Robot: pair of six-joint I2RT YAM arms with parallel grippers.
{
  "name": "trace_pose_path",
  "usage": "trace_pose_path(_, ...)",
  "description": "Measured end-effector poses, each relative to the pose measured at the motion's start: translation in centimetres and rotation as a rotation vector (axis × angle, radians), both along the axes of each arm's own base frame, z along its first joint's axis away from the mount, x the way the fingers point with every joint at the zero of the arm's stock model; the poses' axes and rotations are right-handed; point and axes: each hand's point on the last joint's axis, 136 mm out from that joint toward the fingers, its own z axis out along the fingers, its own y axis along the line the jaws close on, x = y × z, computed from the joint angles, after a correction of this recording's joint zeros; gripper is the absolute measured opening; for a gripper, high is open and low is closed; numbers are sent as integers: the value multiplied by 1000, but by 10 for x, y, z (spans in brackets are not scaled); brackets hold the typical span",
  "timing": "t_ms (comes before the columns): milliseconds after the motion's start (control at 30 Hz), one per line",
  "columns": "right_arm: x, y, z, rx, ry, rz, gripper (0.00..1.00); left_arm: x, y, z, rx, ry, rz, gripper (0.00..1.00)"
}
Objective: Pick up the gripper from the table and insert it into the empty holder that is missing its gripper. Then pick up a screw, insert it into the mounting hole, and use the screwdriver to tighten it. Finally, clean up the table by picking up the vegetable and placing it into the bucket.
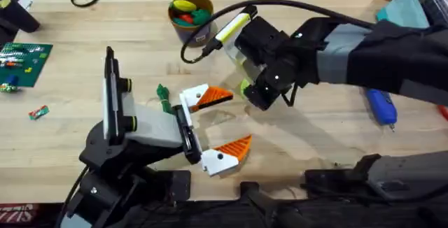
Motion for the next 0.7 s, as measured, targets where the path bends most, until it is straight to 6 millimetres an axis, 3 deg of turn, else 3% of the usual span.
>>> trace_pose_path(67,1,0,0,1,-5,-3,7,0,0,0,0,0,0,982)
trace_pose_path(367,-2,-5,7,-16,22,-11,3,1,0,0,0,0,7,982)
trace_pose_path(700,18,5,71,94,-93,-30,3,1,0,0,0,0,8,982)
